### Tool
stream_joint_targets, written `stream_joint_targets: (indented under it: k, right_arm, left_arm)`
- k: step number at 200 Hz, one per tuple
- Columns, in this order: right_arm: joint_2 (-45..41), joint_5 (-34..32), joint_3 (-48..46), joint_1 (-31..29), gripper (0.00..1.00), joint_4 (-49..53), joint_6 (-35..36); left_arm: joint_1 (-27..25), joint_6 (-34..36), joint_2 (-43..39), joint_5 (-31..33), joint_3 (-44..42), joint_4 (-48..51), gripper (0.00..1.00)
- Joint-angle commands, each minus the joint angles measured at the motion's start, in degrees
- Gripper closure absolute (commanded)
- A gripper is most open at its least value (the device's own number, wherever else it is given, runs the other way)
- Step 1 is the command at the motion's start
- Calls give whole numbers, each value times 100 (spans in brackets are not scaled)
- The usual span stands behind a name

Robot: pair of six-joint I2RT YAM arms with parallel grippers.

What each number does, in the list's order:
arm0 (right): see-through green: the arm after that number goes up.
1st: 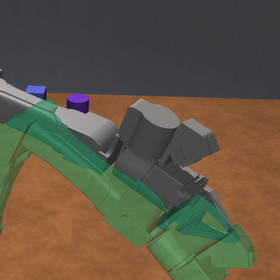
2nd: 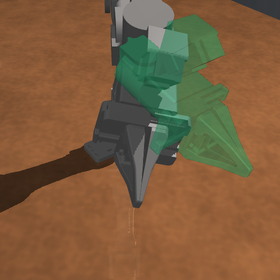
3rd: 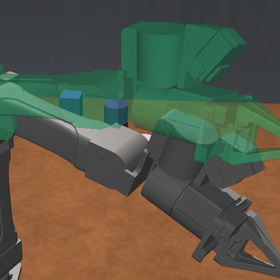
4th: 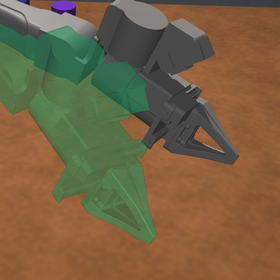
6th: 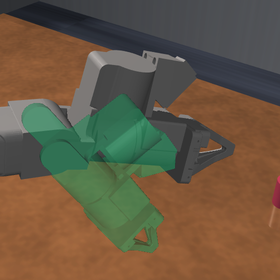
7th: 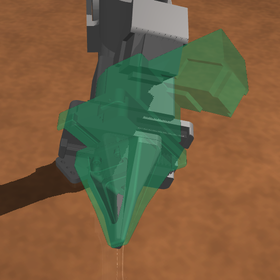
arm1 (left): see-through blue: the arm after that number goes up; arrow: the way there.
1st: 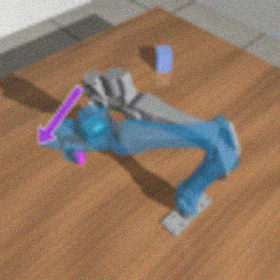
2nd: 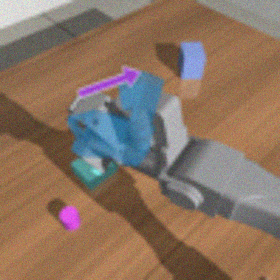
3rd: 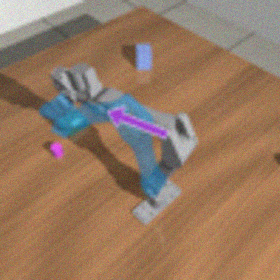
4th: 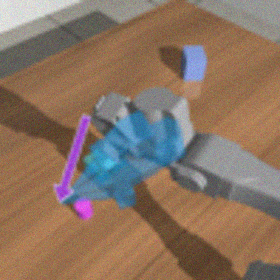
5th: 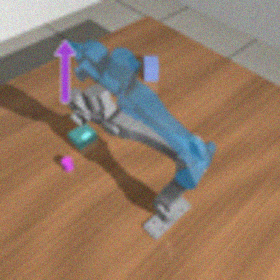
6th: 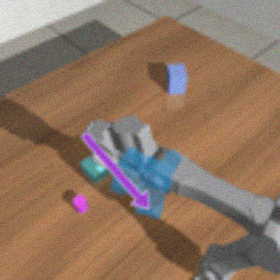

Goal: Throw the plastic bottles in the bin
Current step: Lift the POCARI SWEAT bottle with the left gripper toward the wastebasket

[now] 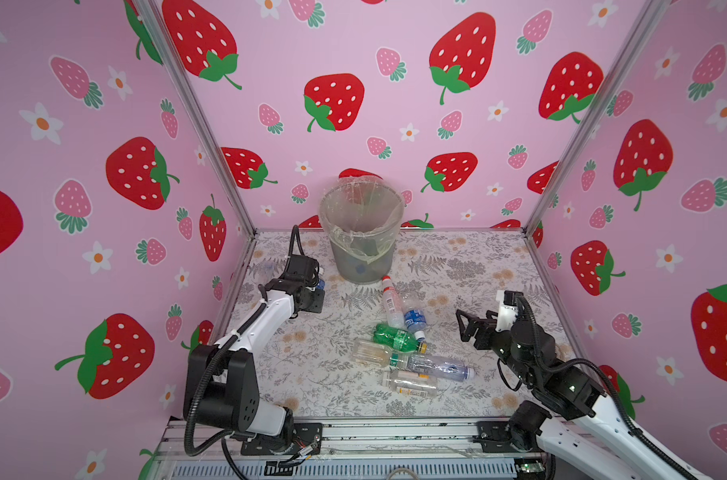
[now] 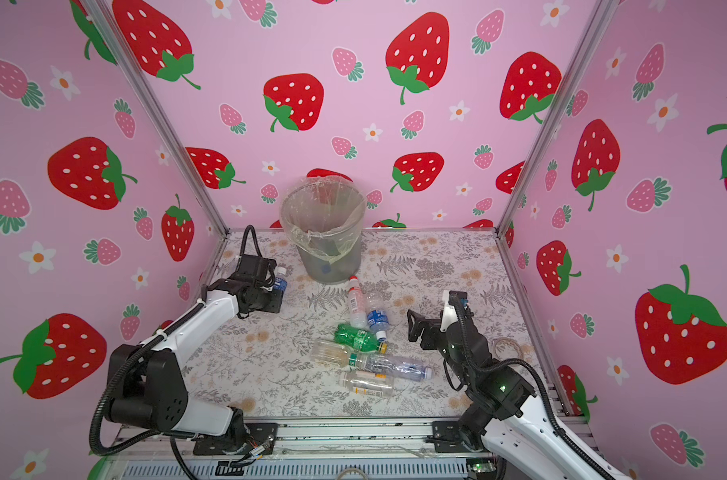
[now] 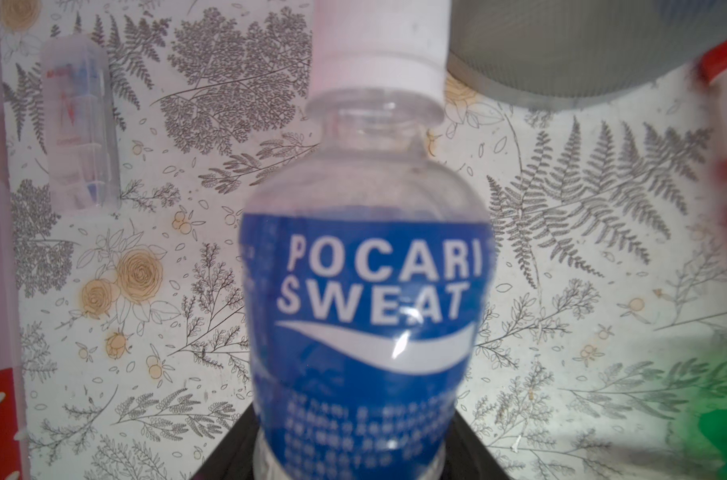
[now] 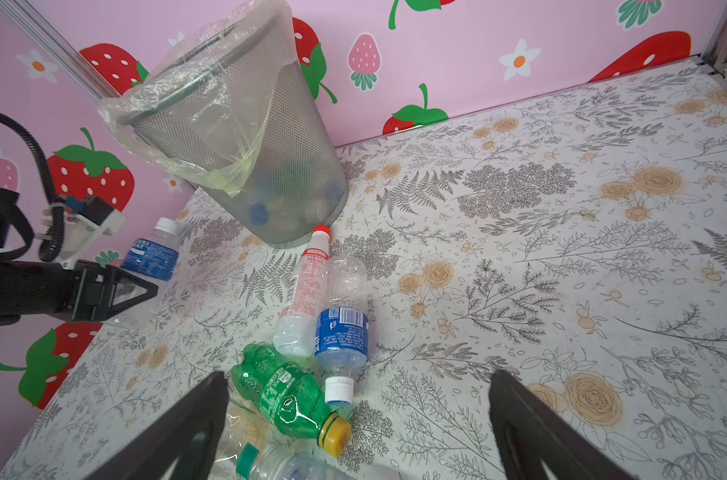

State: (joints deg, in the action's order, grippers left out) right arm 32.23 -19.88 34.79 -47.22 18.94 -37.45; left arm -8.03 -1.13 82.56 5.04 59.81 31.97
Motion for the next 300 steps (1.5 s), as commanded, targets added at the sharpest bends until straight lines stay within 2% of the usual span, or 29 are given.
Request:
stream_joint_targets:
  k: [1,66,163,214,275,300]
  right_arm:
    - [97,45,-109,32,1,28,-68]
    - [581,300,-268,29,1,-464,-190]
    - [1838,483,-264,38,1,-855,-328]
    - [2627,548,30,38,1,-896,-442]
    - [3502,586,635,48,1,-1003,-362]
    - [3772,632,872,62,1,-980,-274]
  left_arm:
    - [213,-419,-371,-511,230,215,42]
    - [602,-997,-751,-1656,378,248,44]
    - [803,-1285,-1198,-2779,404,210,44]
    - [803,-1313,-1432,-2698,505,320,45]
    - [806,-1509,-1861,-3407,436,-149,45]
    - [805,-1548,-2319,-3542,18,-755,45]
